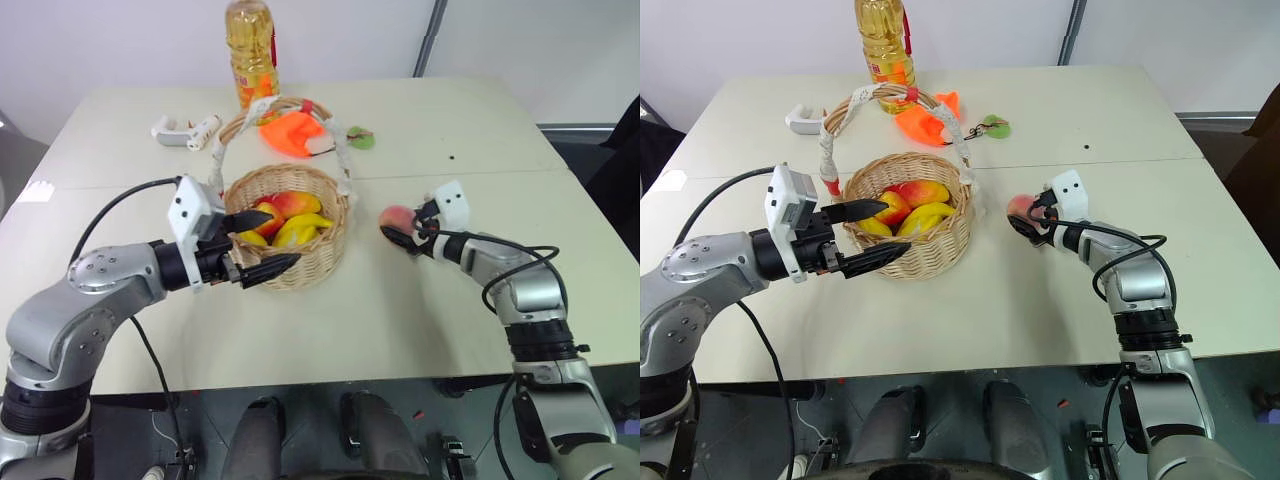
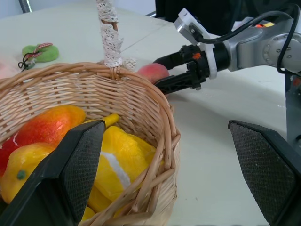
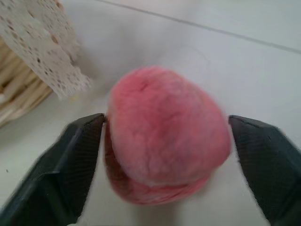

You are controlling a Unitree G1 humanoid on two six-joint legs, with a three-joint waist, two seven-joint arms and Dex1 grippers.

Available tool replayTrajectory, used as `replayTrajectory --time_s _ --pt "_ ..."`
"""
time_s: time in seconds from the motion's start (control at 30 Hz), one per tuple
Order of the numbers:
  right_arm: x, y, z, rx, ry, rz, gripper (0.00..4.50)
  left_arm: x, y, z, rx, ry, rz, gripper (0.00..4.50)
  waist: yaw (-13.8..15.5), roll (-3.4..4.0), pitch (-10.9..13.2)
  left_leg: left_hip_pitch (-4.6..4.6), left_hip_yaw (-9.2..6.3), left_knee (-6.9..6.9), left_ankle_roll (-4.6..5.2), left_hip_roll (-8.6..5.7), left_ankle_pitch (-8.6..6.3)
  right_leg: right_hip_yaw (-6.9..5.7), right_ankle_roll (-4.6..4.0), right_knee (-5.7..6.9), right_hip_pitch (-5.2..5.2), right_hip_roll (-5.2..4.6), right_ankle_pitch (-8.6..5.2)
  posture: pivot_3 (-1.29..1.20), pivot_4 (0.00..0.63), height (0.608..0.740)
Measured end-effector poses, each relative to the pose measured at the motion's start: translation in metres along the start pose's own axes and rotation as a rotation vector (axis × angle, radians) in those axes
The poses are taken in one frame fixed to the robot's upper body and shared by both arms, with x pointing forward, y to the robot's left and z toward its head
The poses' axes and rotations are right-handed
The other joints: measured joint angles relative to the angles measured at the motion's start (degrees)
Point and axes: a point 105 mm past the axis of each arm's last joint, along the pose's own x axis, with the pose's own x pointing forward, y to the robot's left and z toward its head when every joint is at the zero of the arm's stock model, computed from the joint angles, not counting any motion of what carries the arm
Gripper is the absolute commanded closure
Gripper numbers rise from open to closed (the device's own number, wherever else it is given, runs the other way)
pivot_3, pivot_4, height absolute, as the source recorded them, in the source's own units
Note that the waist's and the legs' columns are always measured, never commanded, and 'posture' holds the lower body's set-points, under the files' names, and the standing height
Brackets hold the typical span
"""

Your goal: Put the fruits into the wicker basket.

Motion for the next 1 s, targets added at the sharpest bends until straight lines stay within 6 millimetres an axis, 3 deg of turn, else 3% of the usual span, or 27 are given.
replayTrajectory --time_s 0.07,0.2,0.33,0.47,0.53,0.7,0.83,0.97,1.0 --pt "0.000 0.000 0.001 -0.003 -0.002 -0.002 2.02 -0.002 0.001 -0.001 -0.004 -0.002 0.006 0.00 0.01 0.00 0.00 0.00 0.00 0.00 0.00 0.00 0.00 0.00 0.00 0.00 0.00 0.00 0.00 0.00 0.150 0.740" --pt "-0.007 0.002 0.013 -0.066 -0.040 0.009 2.02 -0.014 0.009 -0.004 -0.012 -0.010 0.057 0.00 0.05 0.02 0.01 -0.01 0.00 -0.02 0.00 0.00 0.00 0.00 0.00 -0.01 -0.03 0.00 -0.01 0.00 0.150 0.740" --pt "-0.040 0.017 0.041 -0.246 -0.121 0.138 2.02 -0.038 0.022 -0.016 -0.043 -0.015 0.135 0.00 0.21 0.02 0.01 -0.03 0.00 -0.07 0.03 0.02 -0.02 -0.02 0.07 -0.03 -0.06 -0.01 -0.06 0.00 0.150 0.740" --pt "-0.074 0.072 0.075 -0.349 -0.251 0.428 2.02 -0.057 0.027 -0.018 0.007 -0.048 0.179 0.00 -0.05 0.01 0.01 0.01 0.02 -0.06 0.03 0.09 -0.02 -0.02 -0.11 -0.04 -0.06 0.01 -0.12 0.00 0.150 0.740" --pt "-0.081 0.101 0.088 -0.349 -0.307 0.545 2.02 -0.063 0.027 -0.020 0.025 -0.055 0.184 0.00 -0.12 0.01 0.01 0.08 0.04 -0.05 0.03 0.11 -0.02 -0.02 -0.25 0.00 -0.04 0.01 -0.10 0.00 0.150 0.740" --pt "-0.058 0.151 0.105 -0.312 -0.355 0.629 2.02 -0.069 0.028 -0.023 0.037 -0.078 0.209 0.00 0.04 -0.01 -0.01 0.09 0.04 0.01 0.01 0.14 -0.01 -0.03 -0.43 -0.01 -0.04 0.01 -0.01 0.00 0.150 0.740" --pt "-0.018 0.166 0.105 -0.243 -0.317 0.547 2.02 -0.070 0.027 -0.023 0.031 -0.089 0.219 0.00 0.16 -0.04 -0.02 0.01 0.07 0.01 0.00 0.11 0.00 -0.03 -0.41 -0.05 -0.07 -0.04 -0.01 0.00 0.150 0.740" --pt "0.011 0.160 0.097 -0.216 -0.264 0.432 0.13 -0.069 0.024 -0.023 0.026 -0.095 0.222 0.00 0.23 -0.04 -0.02 -0.22 0.08 0.00 0.00 0.09 0.00 -0.03 -0.35 -0.10 -0.25 -0.10 -0.03 0.00 0.150 0.740" --pt "0.014 0.159 0.095 -0.218 -0.259 0.417 0.05 -0.069 0.024 -0.023 0.025 -0.096 0.222 0.00 0.23 -0.04 -0.02 -0.29 0.08 0.00 0.00 0.09 0.00 -0.04 -0.35 -0.09 -0.30 -0.10 -0.02 0.00 0.150 0.740"
